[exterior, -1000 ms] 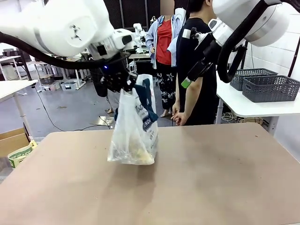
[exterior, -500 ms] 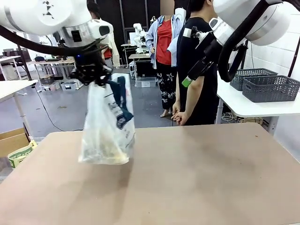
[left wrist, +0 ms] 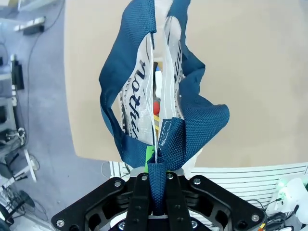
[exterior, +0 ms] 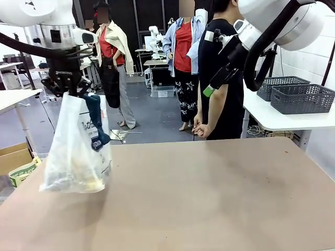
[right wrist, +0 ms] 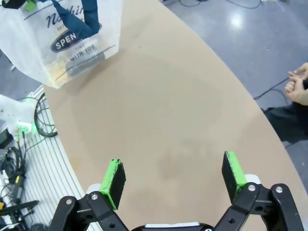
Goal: Transfer purchased items from the store into the shopping bag.
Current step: Move the Reusable shopping bag to the right side of the table.
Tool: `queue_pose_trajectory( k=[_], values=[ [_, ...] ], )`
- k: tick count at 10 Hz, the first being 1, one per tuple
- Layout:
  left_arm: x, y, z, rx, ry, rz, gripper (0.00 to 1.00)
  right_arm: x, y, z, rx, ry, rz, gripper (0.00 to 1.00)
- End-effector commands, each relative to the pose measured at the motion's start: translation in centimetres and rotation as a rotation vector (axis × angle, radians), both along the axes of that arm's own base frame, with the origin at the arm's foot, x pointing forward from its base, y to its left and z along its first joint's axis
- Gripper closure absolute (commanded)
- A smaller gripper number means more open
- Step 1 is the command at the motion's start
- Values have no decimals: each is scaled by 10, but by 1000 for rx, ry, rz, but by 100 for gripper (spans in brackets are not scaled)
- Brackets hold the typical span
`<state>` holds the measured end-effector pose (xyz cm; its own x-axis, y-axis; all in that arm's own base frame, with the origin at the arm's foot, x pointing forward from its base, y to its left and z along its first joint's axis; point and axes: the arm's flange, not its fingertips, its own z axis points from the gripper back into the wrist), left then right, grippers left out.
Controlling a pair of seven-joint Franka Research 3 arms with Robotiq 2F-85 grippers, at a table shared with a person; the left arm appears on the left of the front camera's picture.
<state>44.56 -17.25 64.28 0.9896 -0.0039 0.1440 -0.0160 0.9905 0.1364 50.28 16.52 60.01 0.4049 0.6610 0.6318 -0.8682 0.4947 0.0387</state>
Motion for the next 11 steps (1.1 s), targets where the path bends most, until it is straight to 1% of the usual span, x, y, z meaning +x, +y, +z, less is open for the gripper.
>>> queue_pose_trajectory(
  k=[1,5,6,7,8,9,10,11],
  values=[
    [-4,-13,0,2,-17,-28,100,1,1,1,5,12,-14,0],
    [-4,-13,0,2,-17,-28,100,1,1,1,5,12,-14,0],
    [-3,-15,-7,9,12,-28,100,1,1,1,5,12,-14,0],
    [6,-6,0,36,-44,-20,100,1,1,1,5,12,-14,0],
    [12,5,5,20,-62,-28,100,1,1,1,5,12,-14,0],
    [15,15,10,-20,-72,-78,100,1,1,1,5,12,-14,0],
    [18,27,14,-43,-71,-101,100,1,1,1,5,12,-14,0],
    [23,43,16,-56,-66,-92,100,1,1,1,5,12,-14,0]
  ],
)
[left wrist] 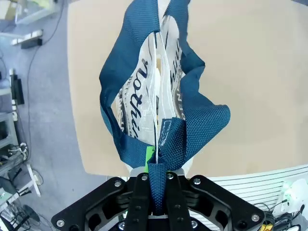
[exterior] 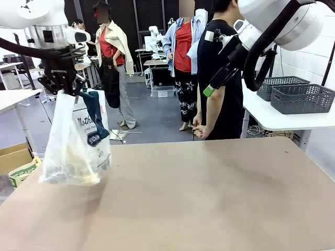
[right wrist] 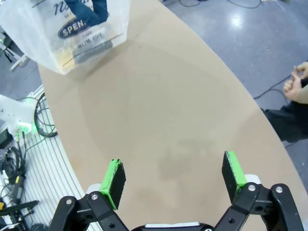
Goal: Transfer purchased items from the store into the shopping bag.
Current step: Move the Reusable shopping bag to the right side of the table.
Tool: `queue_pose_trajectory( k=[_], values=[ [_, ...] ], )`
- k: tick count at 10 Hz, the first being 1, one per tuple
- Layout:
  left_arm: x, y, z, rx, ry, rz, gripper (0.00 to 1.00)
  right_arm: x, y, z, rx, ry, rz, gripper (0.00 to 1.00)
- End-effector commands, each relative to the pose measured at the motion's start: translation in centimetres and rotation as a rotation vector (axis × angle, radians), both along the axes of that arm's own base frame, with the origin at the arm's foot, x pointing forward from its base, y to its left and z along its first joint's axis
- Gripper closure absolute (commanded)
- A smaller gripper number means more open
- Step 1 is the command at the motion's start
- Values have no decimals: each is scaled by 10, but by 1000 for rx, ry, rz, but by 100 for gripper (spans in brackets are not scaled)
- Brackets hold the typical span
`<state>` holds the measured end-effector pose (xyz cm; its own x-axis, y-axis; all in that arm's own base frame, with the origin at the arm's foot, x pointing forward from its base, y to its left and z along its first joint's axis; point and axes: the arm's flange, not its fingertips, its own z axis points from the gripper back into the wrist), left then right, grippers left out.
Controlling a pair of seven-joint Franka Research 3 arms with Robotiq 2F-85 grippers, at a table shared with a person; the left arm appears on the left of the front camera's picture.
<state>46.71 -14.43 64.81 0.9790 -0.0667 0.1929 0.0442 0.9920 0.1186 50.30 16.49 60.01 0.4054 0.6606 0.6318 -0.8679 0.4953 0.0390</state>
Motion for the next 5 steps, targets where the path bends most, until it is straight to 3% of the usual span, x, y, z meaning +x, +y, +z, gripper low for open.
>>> queue_pose_trajectory(
  k=[1,5],
  values=[
    [5,29,12,-38,-20,-30,100,1,1,1,5,12,-13,0],
    [13,90,2,-20,-98,-35,100,1,1,1,5,12,-13,0]
  ],
)
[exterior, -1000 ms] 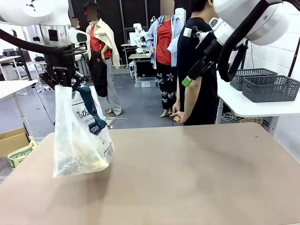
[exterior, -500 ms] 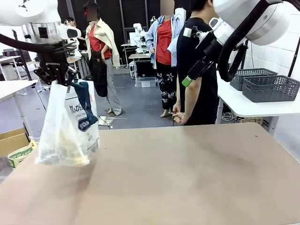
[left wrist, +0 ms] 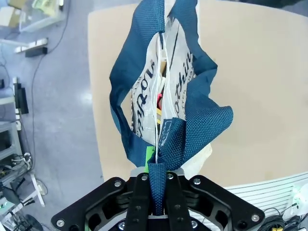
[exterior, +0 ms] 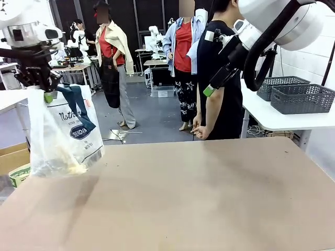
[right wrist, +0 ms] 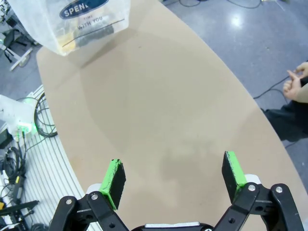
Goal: Transfer purchased items from the store into the shopping bag.
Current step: Move the Reusable shopping bag to the right side of the table.
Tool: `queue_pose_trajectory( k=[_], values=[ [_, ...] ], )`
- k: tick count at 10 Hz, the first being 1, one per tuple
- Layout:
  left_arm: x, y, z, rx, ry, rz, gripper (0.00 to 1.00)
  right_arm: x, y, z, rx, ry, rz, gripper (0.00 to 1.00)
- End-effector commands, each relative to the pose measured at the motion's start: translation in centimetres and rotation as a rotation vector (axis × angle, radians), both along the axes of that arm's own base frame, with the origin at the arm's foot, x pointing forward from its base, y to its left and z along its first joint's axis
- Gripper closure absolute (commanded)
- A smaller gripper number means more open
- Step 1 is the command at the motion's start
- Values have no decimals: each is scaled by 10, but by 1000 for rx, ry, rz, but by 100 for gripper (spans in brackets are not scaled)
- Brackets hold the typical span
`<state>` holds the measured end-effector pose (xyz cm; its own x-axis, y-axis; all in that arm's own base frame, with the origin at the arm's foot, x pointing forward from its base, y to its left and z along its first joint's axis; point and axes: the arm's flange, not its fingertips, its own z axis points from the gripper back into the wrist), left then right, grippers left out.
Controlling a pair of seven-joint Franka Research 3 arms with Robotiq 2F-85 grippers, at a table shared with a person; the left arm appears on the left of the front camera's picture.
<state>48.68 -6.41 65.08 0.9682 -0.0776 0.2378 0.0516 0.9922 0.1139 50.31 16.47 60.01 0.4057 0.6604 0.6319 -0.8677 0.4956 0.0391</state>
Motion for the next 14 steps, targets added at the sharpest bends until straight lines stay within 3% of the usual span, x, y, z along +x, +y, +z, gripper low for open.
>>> queue_pose_trajectory(
  k=[1,4,8,10,13,14],
  values=[
    [-5,23,-7,-5,-82,-15,100,1,2,1,4,12,-13,0],
    [0,55,-35,-4,-156,-16,100,1,2,1,4,12,-13,0],
    [-2,88,-78,9,-116,-53,100,1,2,1,4,12,-13,0],
    [-12,88,-94,42,-138,-49,100,1,2,1,4,12,-13,0],
    [-22,91,-128,-64,-42,17,100,1,2,1,4,12,-13,0],
    [-12,90,-112,6,-81,-26,100,1,2,1,4,12,-13,0]
  ],
)
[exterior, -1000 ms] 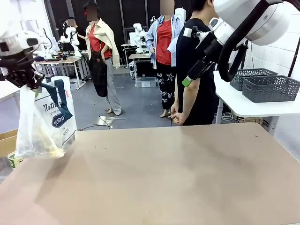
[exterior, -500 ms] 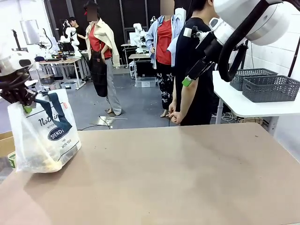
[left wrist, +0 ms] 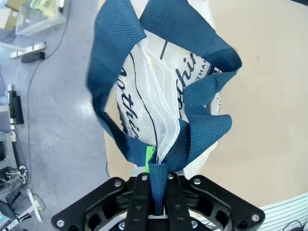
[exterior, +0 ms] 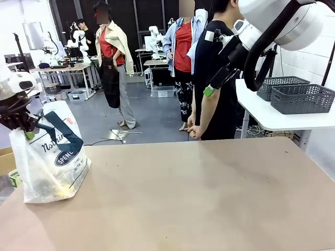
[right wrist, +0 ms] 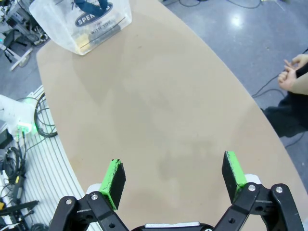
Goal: Transfer purchased items from the store into the shopping bag.
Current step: Move the Reusable shopping bag to the right side of the table.
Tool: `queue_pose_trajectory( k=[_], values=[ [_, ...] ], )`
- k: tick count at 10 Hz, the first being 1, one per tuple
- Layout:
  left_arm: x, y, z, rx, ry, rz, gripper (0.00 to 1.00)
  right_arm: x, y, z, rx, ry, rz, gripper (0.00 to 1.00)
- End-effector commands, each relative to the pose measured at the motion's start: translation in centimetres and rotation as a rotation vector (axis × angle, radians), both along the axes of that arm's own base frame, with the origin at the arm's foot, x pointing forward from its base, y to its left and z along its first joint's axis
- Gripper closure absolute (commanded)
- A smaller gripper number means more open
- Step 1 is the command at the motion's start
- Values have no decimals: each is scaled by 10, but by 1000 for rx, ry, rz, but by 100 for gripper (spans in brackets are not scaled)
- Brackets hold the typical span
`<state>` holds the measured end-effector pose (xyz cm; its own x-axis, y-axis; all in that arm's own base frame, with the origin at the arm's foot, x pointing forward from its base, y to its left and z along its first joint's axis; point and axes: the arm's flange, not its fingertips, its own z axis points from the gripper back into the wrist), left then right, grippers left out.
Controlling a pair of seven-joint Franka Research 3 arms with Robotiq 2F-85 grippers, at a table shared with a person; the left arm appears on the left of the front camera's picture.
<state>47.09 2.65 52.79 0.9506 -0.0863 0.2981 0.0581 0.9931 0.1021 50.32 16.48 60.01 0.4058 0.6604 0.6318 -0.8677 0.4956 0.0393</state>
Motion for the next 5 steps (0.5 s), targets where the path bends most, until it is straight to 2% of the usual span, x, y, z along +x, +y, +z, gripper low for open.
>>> queue_pose_trajectory(
  k=[1,5],
  values=[
    [4,-1,11,22,-20,-12,100,1,2,1,4,11,-13,0],
    [4,-1,11,22,-20,-12,100,1,2,1,4,11,-13,0]
  ],
)
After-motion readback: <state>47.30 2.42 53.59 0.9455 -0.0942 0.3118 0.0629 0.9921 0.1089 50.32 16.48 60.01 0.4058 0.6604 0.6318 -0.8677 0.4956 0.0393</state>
